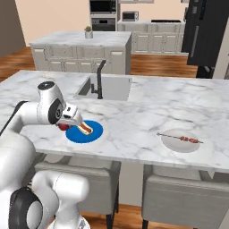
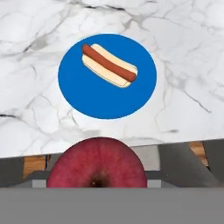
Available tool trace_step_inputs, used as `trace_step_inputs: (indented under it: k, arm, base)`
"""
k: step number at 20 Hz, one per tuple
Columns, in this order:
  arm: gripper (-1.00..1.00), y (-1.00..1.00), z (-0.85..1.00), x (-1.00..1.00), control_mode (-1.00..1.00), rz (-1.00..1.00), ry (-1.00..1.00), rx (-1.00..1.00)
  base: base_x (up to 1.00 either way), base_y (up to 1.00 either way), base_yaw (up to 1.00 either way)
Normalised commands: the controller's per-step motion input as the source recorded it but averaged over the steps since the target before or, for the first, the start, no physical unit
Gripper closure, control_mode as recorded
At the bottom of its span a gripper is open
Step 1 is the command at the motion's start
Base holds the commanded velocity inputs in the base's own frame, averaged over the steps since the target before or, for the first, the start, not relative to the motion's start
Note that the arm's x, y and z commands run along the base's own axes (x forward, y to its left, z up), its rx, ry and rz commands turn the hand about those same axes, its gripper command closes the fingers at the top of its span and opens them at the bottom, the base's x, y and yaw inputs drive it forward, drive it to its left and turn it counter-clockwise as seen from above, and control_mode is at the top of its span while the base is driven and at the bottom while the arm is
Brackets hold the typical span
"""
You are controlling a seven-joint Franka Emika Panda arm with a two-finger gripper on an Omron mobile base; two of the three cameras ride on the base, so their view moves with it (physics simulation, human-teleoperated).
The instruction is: Pick up the apple and pear from the fridge and place one fruit on each plate on the dining counter.
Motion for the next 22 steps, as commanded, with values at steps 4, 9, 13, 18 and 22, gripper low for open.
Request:
trace_step_inputs:
  k: [4, 9, 13, 18, 22]
  arm:
    - [1.0, -0.16, -0.17, -0.48, -1.0, 0.3, -0.27, 0.0]
    - [1.0, 0.0, 0.0, 0.21, -1.0, 0.34, 0.12, 0.01]
    - [1.0, 0.0, -0.15, 0.76, -1.0, 0.01, 0.39, -0.02]
    - [1.0, 0.16, -0.19, 0.88, -1.0, -0.03, 0.26, -0.07]
    - [1.0, 0.32, 0.0, 0.4, -1.0, -0.11, 0.06, -0.17]
  base:
    - [0.0, 0.0, 0.0]
    - [0.0, 0.0, 0.0]
    - [0.0, 0.0, 0.0]
    - [0.0, 0.0, 0.0]
    - [0.0, 0.0, 0.0]
